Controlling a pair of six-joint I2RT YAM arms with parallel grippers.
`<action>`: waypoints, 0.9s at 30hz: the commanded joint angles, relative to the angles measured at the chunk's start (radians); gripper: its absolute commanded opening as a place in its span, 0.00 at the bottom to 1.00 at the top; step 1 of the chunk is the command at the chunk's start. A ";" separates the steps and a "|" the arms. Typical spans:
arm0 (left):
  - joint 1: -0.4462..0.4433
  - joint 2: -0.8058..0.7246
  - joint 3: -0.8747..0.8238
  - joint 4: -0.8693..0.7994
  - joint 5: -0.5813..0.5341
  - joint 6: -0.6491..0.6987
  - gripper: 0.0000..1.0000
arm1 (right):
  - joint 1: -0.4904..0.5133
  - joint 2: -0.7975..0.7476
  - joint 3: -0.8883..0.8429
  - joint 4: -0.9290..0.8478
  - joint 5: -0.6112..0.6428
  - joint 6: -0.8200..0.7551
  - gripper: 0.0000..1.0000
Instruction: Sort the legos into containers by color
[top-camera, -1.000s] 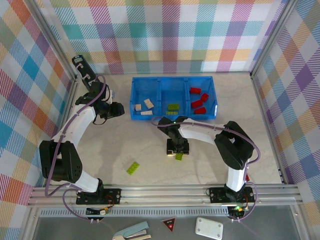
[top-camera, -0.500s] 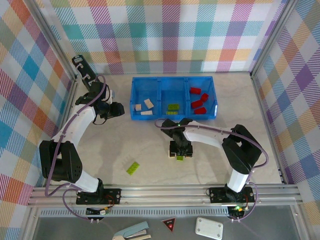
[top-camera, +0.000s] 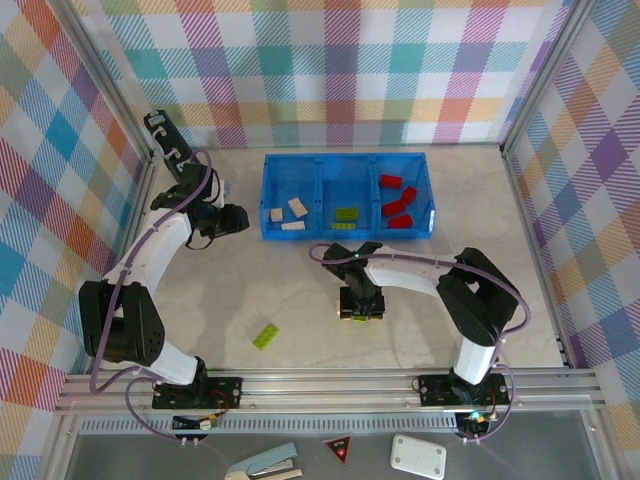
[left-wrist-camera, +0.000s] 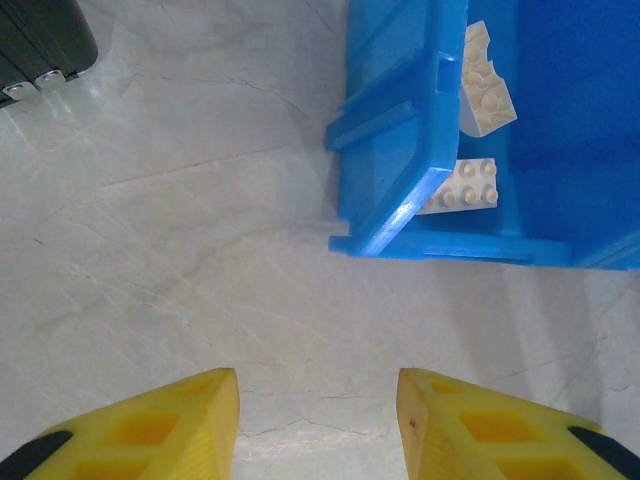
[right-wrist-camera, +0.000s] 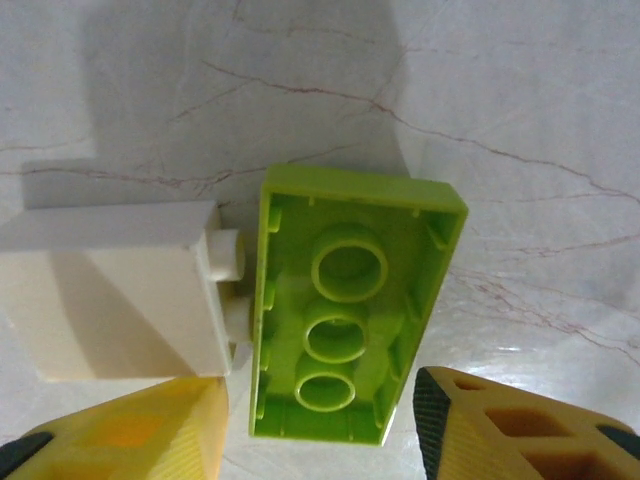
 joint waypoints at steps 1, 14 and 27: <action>0.011 0.000 0.006 0.004 0.017 0.016 0.46 | 0.006 0.018 -0.002 -0.005 0.010 0.011 0.51; 0.010 0.002 0.006 0.006 0.023 0.015 0.46 | 0.007 -0.040 0.029 -0.070 0.061 0.001 0.35; 0.010 -0.004 0.006 0.005 0.024 0.016 0.46 | -0.030 -0.064 0.222 -0.172 0.131 -0.109 0.34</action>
